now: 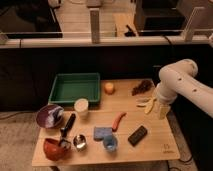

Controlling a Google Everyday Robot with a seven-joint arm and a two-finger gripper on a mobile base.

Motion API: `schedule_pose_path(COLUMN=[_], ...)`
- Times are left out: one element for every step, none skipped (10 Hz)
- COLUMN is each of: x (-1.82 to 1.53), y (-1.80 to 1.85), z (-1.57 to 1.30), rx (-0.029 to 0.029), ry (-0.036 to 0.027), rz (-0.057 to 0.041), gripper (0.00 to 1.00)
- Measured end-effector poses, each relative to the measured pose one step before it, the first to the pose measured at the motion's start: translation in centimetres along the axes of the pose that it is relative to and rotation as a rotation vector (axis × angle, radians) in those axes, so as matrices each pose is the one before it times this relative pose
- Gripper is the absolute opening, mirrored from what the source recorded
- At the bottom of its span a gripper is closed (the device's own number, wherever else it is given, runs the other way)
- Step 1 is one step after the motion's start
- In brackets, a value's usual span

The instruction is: Place banana in tray

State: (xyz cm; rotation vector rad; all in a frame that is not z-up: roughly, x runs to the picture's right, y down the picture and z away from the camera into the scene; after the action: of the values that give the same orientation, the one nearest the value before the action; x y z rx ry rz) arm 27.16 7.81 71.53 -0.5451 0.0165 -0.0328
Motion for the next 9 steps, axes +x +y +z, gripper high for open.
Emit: schedule_pose_path(x=[-0.363, -0.48, -0.182, 0.146, 0.116, -0.24, 0.016, -0.392, -0.206], y=[-0.528, -0.667, -0.963, -0.655, -0.527, -0.333, -0.016, -0.565, -0.673], z=[0.081, 0.11, 0.162, 0.187, 0.111, 0.098, 0.215, 0.102, 0.189], rx=[0.00076, 0.00172, 0.00229, 0.00037, 0.00162, 0.00143, 0.00052, 0.00376, 0.00134], ry=[0.00071, -0.00094, 0.00455, 0.00341, 0.00377, -0.00258, 0.00246, 0.00327, 0.00419], rz=[-0.00952, -0.00814, -0.01274, -0.00699, -0.00702, -0.01087, -0.00114, -0.00824, -0.01336], gripper=[0.8, 0.8, 0.8, 0.8, 0.8, 0.8, 0.8, 0.8, 0.8])
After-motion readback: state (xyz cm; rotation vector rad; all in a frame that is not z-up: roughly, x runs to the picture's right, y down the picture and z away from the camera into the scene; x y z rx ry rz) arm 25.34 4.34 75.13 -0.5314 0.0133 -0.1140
